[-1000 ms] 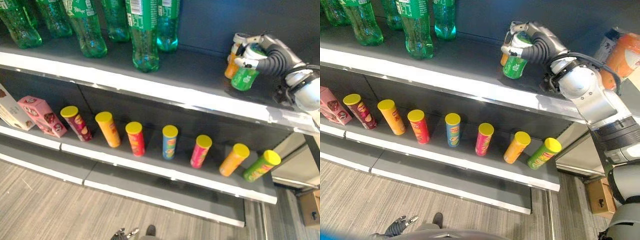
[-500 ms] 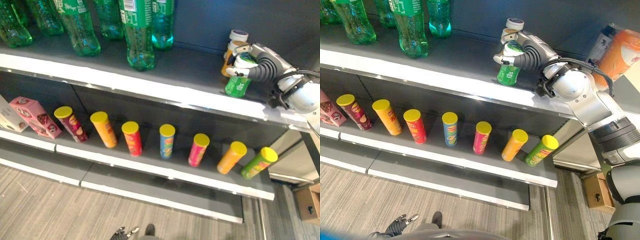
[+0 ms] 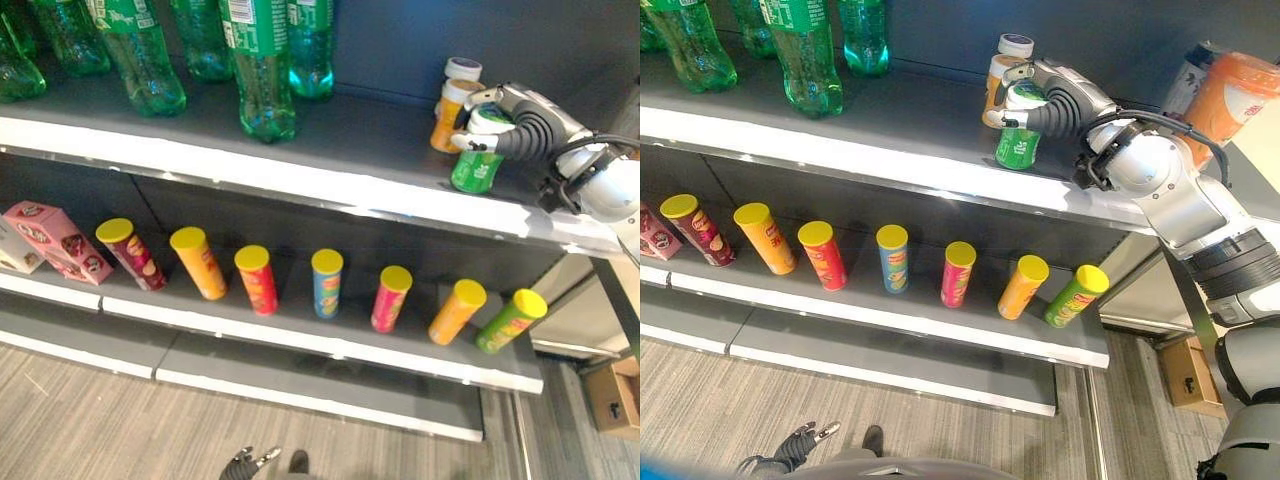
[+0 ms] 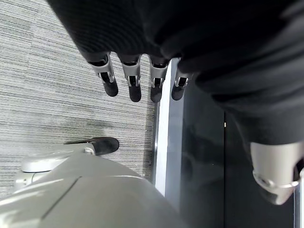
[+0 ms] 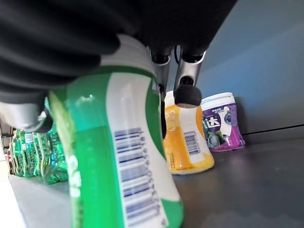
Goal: Put the goods on the table back onto the shelves and tidy them up.
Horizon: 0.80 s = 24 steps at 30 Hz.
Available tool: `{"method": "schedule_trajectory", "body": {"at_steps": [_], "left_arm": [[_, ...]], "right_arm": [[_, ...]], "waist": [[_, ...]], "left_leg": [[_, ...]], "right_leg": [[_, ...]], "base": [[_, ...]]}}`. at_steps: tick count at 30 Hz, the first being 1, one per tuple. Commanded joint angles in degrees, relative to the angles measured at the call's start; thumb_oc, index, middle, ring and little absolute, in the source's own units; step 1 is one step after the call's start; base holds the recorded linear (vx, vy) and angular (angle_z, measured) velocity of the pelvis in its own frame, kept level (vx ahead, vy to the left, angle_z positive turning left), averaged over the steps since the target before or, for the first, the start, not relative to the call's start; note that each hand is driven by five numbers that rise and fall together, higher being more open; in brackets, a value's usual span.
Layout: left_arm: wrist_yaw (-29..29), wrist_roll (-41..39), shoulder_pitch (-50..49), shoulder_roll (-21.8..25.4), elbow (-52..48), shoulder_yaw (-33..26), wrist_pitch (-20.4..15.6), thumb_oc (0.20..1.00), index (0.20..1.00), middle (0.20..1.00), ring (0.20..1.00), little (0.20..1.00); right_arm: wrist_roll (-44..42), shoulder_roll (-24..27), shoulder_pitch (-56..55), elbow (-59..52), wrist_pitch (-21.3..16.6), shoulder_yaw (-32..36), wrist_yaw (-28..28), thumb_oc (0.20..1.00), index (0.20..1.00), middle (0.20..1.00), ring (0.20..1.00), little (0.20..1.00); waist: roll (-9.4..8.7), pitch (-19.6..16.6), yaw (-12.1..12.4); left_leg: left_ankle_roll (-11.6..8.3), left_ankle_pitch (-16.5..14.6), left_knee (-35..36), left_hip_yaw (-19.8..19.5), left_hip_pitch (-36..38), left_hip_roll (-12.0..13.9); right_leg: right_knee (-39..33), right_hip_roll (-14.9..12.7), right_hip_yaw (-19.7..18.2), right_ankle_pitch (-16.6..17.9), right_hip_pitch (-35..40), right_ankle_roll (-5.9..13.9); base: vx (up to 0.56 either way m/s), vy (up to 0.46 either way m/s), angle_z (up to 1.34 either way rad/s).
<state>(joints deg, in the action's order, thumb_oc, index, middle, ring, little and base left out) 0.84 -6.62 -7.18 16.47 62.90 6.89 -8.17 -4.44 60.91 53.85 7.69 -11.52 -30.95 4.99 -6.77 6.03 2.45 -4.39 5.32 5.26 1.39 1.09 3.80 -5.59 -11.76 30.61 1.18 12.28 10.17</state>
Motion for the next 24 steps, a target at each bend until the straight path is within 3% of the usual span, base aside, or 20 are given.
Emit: {"method": "schedule_trajectory", "body": {"at_steps": [1,24], "left_arm": [[-0.2,-2.07,1.92,2.59,0.78,1.5,-0.7,1.0,1.0,1.0,1.0,1.0],[0.18,-3.21,2.34,2.62,1.43,0.65,-0.66,1.0,1.0,1.0,1.0,1.0]], "right_arm": [[-1.32,1.66,3.44,0.64,-0.37,-3.31,-0.65,0.2,0.2,0.2,0.2,0.2],[0.51,-2.04,5.47,1.95,0.23,-4.83,-1.13,0.2,0.2,0.2,0.2,0.2]], "waist": [[-0.52,-1.07,1.88],[-0.63,-1.14,2.02]], "left_leg": [[-3.91,-5.11,-0.8,5.75,3.32,5.95],[-3.59,-5.61,-0.71,5.92,3.9,5.6]], "right_leg": [[2.87,-0.31,-1.72,-3.19,-2.7,-2.12],[2.91,-0.57,-2.14,-2.94,-2.72,-2.05]], "base": [[0.0,0.0,0.0],[0.0,0.0,0.0]]}}
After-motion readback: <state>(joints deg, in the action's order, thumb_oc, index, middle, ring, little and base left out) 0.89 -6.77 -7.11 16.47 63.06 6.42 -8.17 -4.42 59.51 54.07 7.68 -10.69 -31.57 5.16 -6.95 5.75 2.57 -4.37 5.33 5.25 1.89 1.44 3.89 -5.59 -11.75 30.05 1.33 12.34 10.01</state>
